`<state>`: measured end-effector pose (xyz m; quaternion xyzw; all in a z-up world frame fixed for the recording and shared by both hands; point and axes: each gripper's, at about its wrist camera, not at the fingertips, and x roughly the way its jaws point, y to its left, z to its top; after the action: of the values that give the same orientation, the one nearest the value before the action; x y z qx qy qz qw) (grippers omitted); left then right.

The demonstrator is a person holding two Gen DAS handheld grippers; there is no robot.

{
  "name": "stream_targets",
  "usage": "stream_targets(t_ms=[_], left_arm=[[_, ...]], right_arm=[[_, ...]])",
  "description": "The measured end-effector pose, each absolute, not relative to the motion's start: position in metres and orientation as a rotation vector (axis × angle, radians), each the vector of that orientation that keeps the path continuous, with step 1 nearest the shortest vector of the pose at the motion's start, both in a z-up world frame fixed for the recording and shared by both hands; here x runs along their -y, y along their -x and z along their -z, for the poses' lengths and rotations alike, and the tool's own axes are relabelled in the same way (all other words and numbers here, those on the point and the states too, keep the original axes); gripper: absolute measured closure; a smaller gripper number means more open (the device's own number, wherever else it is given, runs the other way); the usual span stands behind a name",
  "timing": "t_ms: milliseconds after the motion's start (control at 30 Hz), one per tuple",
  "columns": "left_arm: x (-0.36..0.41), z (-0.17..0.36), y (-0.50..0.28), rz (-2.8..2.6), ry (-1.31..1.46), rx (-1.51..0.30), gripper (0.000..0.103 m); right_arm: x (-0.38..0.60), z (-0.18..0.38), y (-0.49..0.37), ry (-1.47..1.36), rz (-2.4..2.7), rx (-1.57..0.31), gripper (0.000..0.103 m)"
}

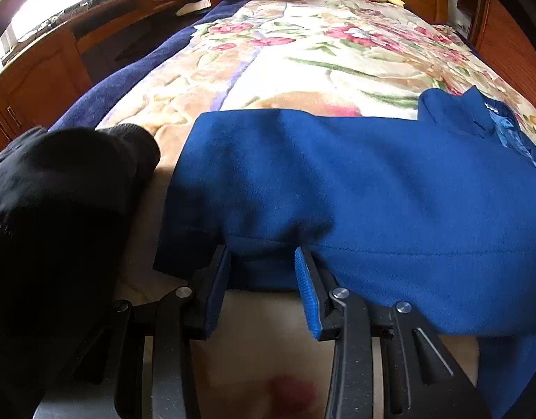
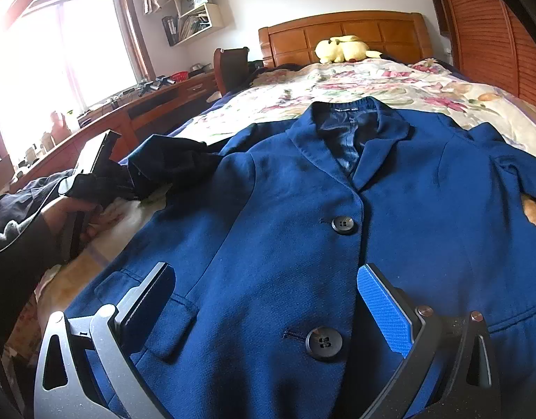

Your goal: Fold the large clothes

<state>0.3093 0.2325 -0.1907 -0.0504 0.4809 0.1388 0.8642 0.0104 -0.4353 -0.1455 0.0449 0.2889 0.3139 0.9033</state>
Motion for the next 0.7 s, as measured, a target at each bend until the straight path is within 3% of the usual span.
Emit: stream_targets(t_ms=[67,133,233,400,700], left_arm=[[-0.231,0.191,-0.312,-0.287,0.093,-1.017,0.065],[-0.233,0.189,-0.314,-0.244,0.108,-1.02,0.081],[-0.23,0.184,-0.315,-0.223,0.104,-1.018,0.096],[-0.21,0.144,-0.308,-0.189,0.101,-0.915,0.098],[-0.092,0.044,-0.292,0.065,0.013,-0.736,0.098]], right_arm=[[0.435,0.146,-0.011,-0.092,-0.651,-0.6,0.0],[0.434,0.146,-0.012,-0.089,-0.653,-0.603,0.0],[0.433,0.146,-0.012,-0.079,-0.655,-0.604,0.0],[0.432,0.146,-0.013,-0.068,-0.646,-0.605,0.0],[0.438,0.132,-0.01,-0.073,-0.643,-0.612,0.0]])
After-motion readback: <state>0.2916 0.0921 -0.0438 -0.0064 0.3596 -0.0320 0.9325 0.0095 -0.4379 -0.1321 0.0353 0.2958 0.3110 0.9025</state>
